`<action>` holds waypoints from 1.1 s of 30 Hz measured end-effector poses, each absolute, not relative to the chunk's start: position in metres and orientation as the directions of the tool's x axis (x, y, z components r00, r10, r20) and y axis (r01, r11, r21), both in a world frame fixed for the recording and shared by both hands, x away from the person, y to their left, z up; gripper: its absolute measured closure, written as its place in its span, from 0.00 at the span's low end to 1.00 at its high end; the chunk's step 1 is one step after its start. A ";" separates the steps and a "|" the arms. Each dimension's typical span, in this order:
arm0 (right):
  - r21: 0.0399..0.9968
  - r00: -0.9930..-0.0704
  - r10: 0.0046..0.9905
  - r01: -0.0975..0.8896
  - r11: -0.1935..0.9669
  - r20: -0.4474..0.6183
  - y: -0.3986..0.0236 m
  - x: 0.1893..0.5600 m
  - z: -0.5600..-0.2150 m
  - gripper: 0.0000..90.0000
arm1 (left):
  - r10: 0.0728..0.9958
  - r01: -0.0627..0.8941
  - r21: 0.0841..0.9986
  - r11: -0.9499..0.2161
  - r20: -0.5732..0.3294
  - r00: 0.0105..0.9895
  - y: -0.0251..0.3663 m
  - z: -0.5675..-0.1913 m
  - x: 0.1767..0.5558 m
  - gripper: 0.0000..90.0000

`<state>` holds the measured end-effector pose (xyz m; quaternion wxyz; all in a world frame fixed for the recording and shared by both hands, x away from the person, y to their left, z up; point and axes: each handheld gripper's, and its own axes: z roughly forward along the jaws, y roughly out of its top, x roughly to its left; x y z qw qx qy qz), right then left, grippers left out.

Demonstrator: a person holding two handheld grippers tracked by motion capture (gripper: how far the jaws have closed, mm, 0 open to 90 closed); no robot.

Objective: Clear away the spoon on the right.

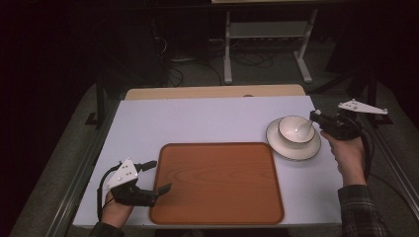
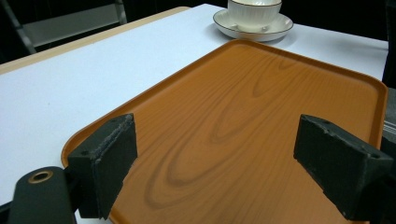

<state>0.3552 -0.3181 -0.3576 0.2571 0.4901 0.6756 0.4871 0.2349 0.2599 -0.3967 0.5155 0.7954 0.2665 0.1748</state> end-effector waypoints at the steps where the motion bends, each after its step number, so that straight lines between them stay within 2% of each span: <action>1: 0.912 -0.392 0.911 0.407 0.046 0.129 -0.317 0.355 -0.356 0.93 | 0.604 0.244 0.913 -0.326 0.003 0.797 0.260 -0.397 0.235 0.14; 18: 0.930 -0.505 0.851 0.363 0.060 0.142 -0.298 0.337 -0.329 0.93 | 0.600 0.240 0.913 -0.328 0.005 0.800 0.260 -0.396 0.235 0.14; 33: 0.915 -0.608 0.788 0.366 0.172 0.095 -0.266 0.318 -0.325 0.93 | 0.602 0.239 0.916 -0.323 0.004 0.799 0.261 -0.396 0.234 0.14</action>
